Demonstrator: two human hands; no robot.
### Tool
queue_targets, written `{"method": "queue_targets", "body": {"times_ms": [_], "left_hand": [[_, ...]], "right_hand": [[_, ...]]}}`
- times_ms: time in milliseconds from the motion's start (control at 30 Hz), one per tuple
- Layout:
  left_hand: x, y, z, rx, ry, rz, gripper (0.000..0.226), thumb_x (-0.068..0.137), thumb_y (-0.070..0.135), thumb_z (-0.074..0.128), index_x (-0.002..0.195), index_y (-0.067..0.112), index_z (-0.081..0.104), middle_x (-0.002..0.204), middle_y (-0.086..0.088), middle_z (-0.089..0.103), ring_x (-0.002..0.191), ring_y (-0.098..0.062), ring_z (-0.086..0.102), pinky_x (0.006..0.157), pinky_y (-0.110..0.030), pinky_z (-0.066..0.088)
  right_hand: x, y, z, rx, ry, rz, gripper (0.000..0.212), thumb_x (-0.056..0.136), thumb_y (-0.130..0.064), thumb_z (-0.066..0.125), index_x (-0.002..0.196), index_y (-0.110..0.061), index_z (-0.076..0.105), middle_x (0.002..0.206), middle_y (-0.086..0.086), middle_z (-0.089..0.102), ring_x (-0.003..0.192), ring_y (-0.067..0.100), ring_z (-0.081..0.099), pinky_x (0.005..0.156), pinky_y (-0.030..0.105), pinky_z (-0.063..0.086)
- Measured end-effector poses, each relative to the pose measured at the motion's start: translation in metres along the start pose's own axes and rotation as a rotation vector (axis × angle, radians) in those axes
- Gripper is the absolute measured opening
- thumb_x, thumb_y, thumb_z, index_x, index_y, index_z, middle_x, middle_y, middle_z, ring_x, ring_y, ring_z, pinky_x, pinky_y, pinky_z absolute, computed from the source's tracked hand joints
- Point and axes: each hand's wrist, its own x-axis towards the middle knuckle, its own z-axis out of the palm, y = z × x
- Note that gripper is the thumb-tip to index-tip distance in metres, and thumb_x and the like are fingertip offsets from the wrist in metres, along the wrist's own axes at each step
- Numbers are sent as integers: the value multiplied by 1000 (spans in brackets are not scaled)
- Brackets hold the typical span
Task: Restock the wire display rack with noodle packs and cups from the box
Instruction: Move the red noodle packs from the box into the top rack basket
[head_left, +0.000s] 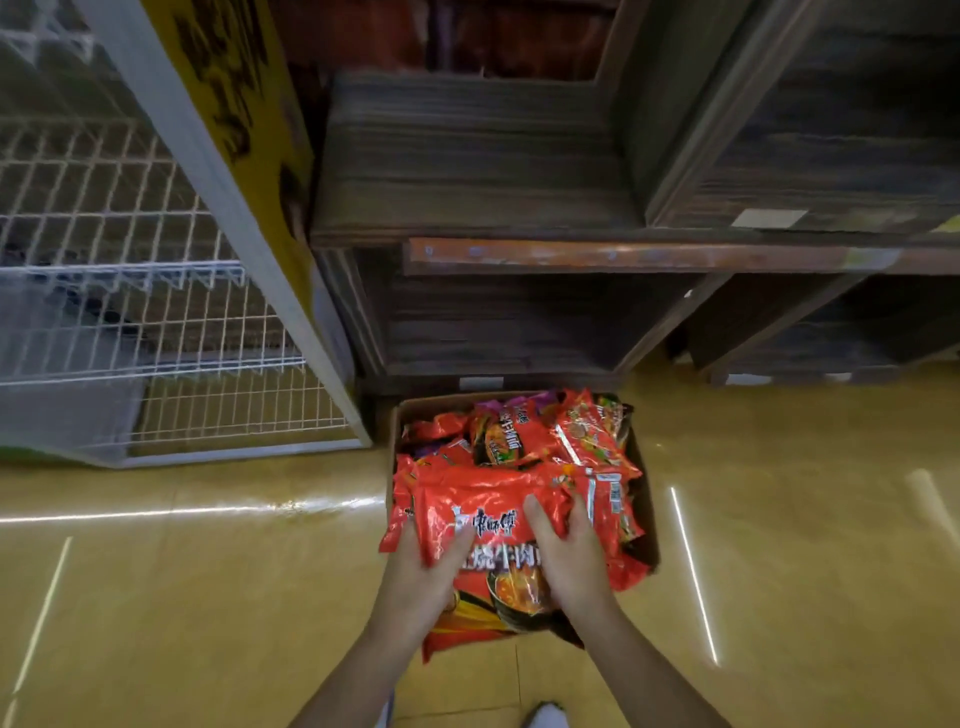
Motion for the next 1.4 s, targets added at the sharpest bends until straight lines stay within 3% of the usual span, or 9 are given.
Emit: {"method": "queue_targets", "body": {"times_ms": [200, 367, 467, 567, 667, 833, 1033, 1267, 1400], "left_hand": [[56, -42, 18, -139, 0, -155, 90, 51, 54, 85, 130, 38, 45, 111, 5, 69, 94, -18, 71, 81, -42, 60], [92, -52, 4, -196, 46, -197, 74, 53, 38, 89, 119, 24, 58, 100, -1, 74, 88, -26, 72, 82, -47, 58], [105, -48, -13, -203, -37, -190, 59, 57, 32, 86, 111, 20, 64, 90, -2, 77, 81, -26, 74, 80, -44, 58], [121, -49, -23, -157, -54, -93, 54, 62, 31, 86, 111, 21, 65, 91, 1, 77, 82, -21, 74, 78, -41, 58], [141, -63, -24, -114, -19, -14, 47, 69, 27, 85, 110, 24, 63, 91, 3, 77, 82, -18, 74, 74, -36, 56], [163, -95, -21, -160, -31, 53, 67, 53, 38, 87, 114, 30, 59, 100, 1, 75, 88, -22, 73, 85, -46, 57], [182, -126, -4, -199, -48, 115, 95, 38, 52, 93, 122, 28, 56, 104, -1, 74, 92, -25, 72, 88, -50, 55], [190, -137, 18, -318, -41, 186, 71, 51, 40, 92, 113, 31, 58, 98, 1, 75, 88, -24, 73, 88, -48, 56], [194, -137, 22, -359, -56, 200, 55, 66, 32, 87, 114, 29, 60, 96, 0, 76, 87, -24, 73, 86, -48, 57]], "right_hand": [[61, 66, 16, -176, -13, 8, 88, 71, -88, 44, 141, -34, 39, 134, -12, 54, 127, 15, 50, 109, 46, 41], [80, 64, 23, -96, -200, 33, 54, 84, -71, 41, 133, -49, 38, 123, -15, 60, 113, 10, 60, 101, 41, 50], [87, 54, 20, -80, -202, -24, 40, 87, -63, 41, 124, -48, 47, 114, -17, 61, 103, 1, 60, 84, 22, 52], [120, 49, 15, -310, 49, -227, 33, 97, -44, 49, 123, -27, 58, 105, -16, 59, 99, 0, 56, 74, 9, 41], [161, 50, 16, -695, 243, -470, 33, 100, -35, 49, 124, -16, 62, 118, 1, 62, 117, 20, 55, 92, 26, 47], [201, 54, 27, -1287, 333, -218, 65, 98, -62, 27, 121, -10, 58, 120, 12, 60, 112, 29, 56, 86, 38, 48], [239, 60, 37, -1213, 251, -51, 74, 80, -81, 43, 97, -10, 57, 100, 5, 62, 98, 26, 62, 75, 34, 46], [257, 52, 16, -420, 277, -376, 11, 86, -21, 71, 88, -17, 61, 92, 10, 70, 83, 27, 68, 70, 39, 55], [238, 46, -14, -123, 361, -584, 13, 91, -19, 66, 96, -24, 56, 102, 5, 64, 86, 22, 66, 72, 43, 58]]}}
